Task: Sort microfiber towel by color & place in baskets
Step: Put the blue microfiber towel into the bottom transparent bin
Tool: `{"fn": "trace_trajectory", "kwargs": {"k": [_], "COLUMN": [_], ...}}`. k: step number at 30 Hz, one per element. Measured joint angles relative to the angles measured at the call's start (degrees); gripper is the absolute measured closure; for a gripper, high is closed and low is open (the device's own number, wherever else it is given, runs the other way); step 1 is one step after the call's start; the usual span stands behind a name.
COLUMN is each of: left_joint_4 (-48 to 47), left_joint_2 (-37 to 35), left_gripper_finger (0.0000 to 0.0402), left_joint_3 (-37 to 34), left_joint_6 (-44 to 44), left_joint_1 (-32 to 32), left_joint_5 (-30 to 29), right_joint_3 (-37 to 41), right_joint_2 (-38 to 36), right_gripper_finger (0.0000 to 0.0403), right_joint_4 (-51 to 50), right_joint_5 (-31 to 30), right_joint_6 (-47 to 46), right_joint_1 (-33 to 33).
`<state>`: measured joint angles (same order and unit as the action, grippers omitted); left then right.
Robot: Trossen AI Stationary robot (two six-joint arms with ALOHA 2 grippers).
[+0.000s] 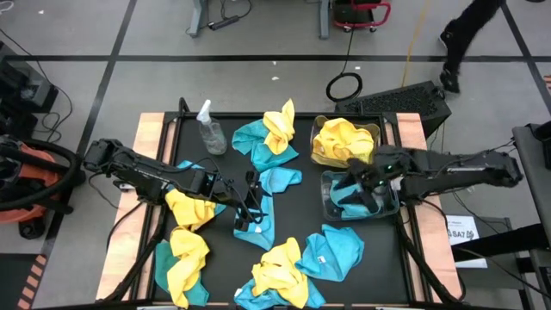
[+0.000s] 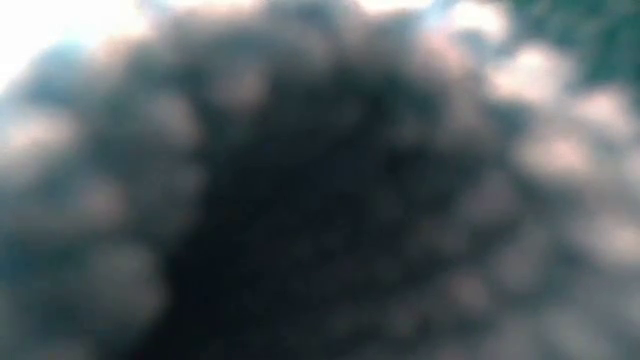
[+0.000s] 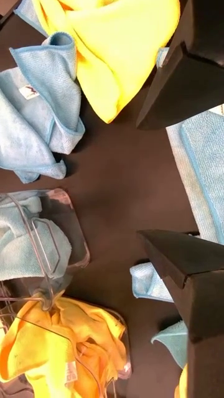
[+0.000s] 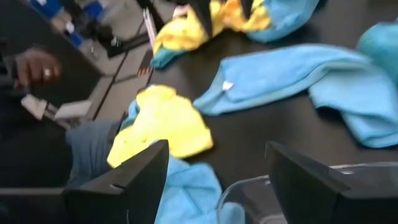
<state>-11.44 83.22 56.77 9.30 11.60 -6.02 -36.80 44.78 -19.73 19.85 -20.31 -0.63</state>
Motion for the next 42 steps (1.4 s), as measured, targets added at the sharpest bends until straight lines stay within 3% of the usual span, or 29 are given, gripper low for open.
{"fn": "trace_trajectory", "kwargs": {"k": [8, 17, 26, 33, 42], "left_joint_4": [-0.06, -0.21, -0.17, -0.13, 0.04], "left_joint_2": [0.0, 0.0, 0.0, 0.0, 0.0], "left_gripper_finger": [0.0121, 0.0121, 0.0121, 0.0121, 0.0121], "left_joint_3": [0.0, 0.0, 0.0, 0.0, 0.0], "left_joint_6": [0.02, 0.04, 0.05, 0.02, 0.04], "left_joint_1": [0.0, 0.0, 0.0, 0.0, 0.0], "left_joint_5": [-0.22, -0.24, -0.28, -0.33, -0.55], "right_joint_3": [0.0, 0.0, -1.64, -10.99, -23.25], "right_joint_2": [8.88, 17.16, 26.34, 36.54, 49.47], "right_gripper_finger": [0.0145, 0.0145, 0.0145, 0.0145, 0.0145], "right_joint_4": [5.73, 7.3, 7.03, -5.72, -16.49], "right_joint_5": [-5.14, -16.75, -25.91, -31.87, -32.1], "right_joint_6": [-2.11, -7.64, -10.65, -10.55, -11.0], "right_joint_1": [12.83, 27.26, 36.84, 42.38, 45.09]}}
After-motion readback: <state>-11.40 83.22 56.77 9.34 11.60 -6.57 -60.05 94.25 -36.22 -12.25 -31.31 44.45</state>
